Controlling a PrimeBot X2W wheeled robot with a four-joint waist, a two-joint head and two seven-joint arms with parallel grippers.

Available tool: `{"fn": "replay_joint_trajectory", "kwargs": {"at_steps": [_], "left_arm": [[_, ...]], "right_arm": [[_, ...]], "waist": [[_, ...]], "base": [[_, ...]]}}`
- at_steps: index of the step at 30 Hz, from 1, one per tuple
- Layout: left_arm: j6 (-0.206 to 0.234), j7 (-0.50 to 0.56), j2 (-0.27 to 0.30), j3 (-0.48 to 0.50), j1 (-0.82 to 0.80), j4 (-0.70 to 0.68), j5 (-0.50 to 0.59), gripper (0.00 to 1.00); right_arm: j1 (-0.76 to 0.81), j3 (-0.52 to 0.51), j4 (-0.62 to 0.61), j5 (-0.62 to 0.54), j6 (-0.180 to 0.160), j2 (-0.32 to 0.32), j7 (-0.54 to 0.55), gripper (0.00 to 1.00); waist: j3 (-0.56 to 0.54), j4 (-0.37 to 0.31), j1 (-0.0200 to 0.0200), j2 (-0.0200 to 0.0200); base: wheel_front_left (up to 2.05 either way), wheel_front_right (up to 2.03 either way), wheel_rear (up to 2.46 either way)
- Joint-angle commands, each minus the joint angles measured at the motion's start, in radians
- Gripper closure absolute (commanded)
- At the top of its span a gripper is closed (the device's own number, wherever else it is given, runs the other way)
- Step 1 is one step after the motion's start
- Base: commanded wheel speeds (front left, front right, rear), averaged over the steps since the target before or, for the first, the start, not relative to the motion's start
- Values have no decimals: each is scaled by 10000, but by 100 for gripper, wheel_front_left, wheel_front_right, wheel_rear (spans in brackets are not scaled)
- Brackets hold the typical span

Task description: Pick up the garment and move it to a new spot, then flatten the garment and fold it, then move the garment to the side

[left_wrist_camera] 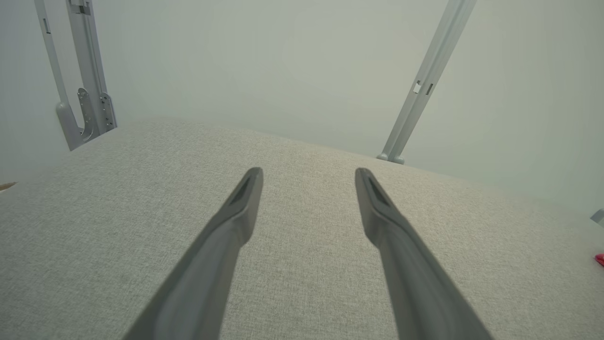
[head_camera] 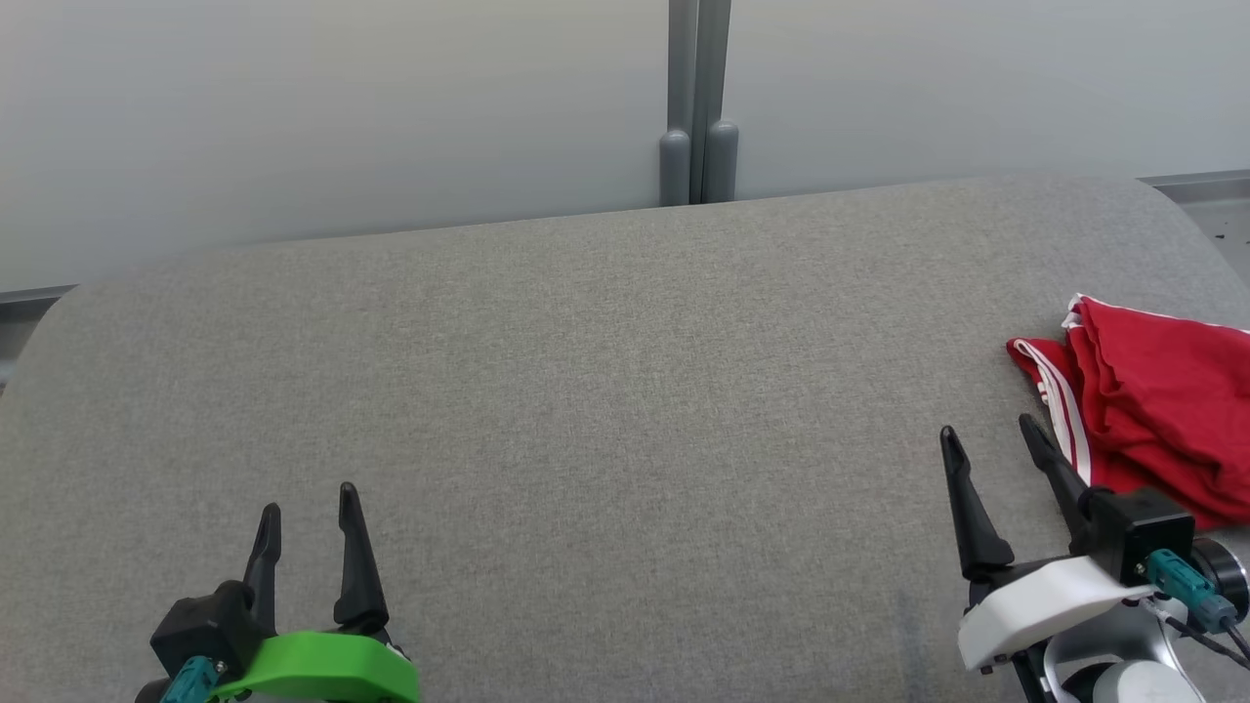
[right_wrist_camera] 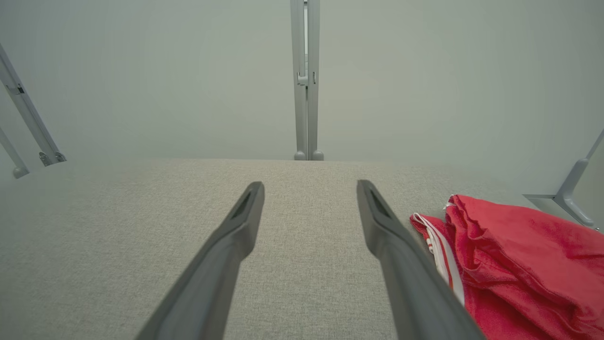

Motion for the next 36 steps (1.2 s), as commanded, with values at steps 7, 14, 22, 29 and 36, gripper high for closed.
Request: {"fn": "replay_joint_trajectory", "kwargs": {"at_steps": [7,14,22,29,36], "left_arm": [[-61,-20,-24,-70,65,244,109,0],[7,46,12,-127,43,369,96,0],[-5,90,87,-173,31,353,56,0],[-41,154,-112,-295,94,682,-27,100],[-379,412,-271,57,65,729,-949,100]], "right_arm": [[334,262,58,235,-13,-6,41,0],[347,226,31,226,-13,-4,81,0],[243,69,-9,237,-12,-4,98,0],[364,119,362,249,0,71,130,100],[264,124,628,1685,-1,-10,189,100]], "waist": [[-98,-89,0,0],[-155,-71,0,0],[-144,-10,0,0],[-128,8,0,0],[-110,22,0,0]], "base": [[0,0,0],[0,0,0],[0,0,0],[0,0,0],[0,0,0]]}}
